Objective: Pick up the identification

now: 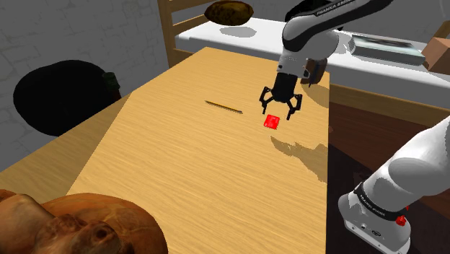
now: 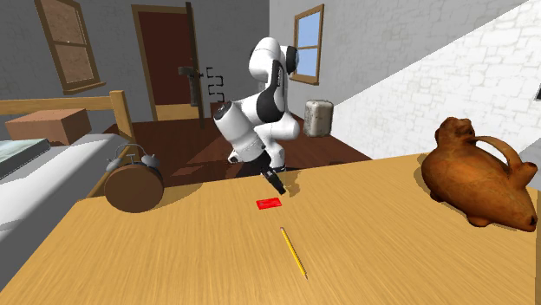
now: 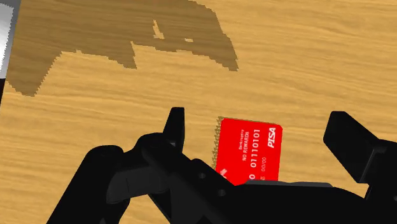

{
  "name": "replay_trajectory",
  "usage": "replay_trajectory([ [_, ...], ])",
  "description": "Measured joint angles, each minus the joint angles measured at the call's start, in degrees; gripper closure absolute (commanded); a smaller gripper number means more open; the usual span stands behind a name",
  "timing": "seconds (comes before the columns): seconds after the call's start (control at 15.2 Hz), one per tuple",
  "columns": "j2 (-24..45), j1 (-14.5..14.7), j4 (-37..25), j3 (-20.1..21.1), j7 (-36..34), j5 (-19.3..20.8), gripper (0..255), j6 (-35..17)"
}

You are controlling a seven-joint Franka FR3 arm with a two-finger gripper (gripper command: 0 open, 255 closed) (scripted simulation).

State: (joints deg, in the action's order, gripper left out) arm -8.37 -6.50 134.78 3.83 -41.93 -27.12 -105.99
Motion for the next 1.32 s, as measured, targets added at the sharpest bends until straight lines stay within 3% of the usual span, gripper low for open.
replay_trajectory([
  [0.2,2.46,-0.30,0.21,-0.35,-1.12,-2.49,0,-1.73],
  [0.59,5.90,-0.04,1.37,-0.09,0.43,-3.74,0,-5.88],
  [0.66,6.03,-0.04,1.46,-0.09,0.55,-3.78,255,-6.09],
  [1.32,5.91,-0.23,1.19,-0.34,0.68,-3.66,255,-5.12],
])
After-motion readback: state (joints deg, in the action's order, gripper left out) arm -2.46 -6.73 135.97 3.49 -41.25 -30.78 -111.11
